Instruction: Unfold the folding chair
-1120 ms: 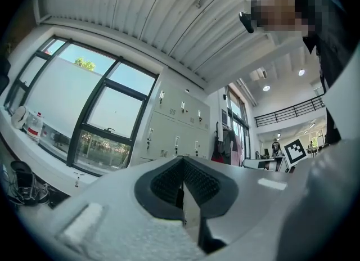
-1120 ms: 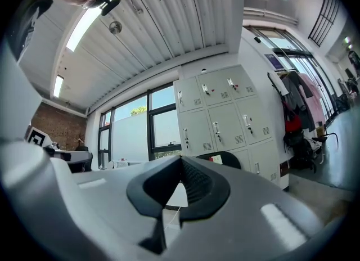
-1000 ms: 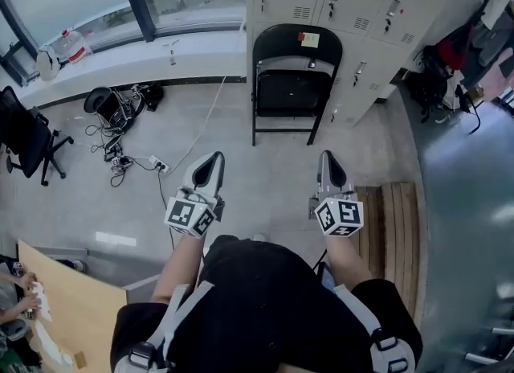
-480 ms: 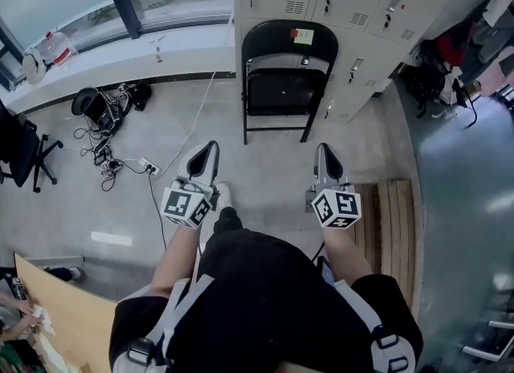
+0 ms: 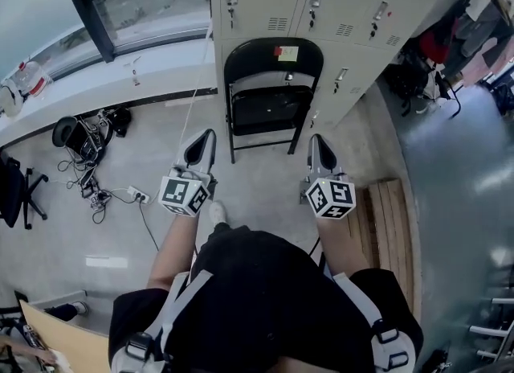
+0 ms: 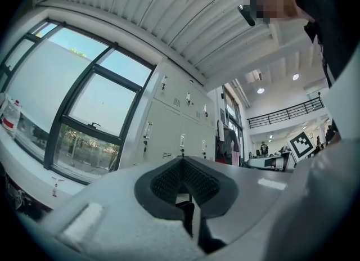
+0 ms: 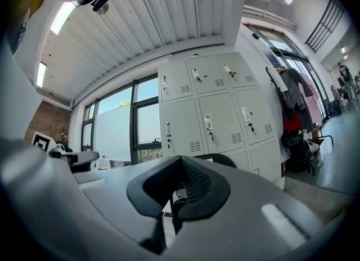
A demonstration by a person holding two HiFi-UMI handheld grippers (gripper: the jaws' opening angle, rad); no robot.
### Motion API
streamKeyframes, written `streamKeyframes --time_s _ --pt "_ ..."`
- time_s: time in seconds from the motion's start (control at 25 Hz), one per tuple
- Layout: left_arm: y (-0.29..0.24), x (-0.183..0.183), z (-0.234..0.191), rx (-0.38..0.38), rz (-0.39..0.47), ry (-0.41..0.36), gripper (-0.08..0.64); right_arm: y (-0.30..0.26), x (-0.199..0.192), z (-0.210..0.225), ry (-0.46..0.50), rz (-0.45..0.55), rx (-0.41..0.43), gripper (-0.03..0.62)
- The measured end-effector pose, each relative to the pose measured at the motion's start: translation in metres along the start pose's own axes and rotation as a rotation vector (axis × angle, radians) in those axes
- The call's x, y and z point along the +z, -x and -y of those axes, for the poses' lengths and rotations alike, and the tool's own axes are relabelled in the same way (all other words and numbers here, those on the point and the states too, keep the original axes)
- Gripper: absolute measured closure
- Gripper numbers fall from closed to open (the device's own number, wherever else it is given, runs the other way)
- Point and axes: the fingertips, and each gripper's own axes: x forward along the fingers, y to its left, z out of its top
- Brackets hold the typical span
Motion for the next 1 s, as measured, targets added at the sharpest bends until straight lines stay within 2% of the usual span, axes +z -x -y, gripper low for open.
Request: streamKeyframes --time_s 0.28,0.68,1.0 --pt "-0.05 -0.003 -0.043 -0.058 -0.021 0.006 0.561 -0.05 0.001 0.009 -0.051 -0.012 -0.079 0.586" --pt "-0.103 -0.024 -0.108 -0.131 -0.081 0.012 0.561 -0.122 -0.023 0.006 -0.151 -0.034 -0.186 0.586" --pt "-0.131 -0.052 -0.145 -0.183 -0.125 0.048 0.561 -0.157 -0.047 0.008 -0.082 -0.105 -0.256 0.586"
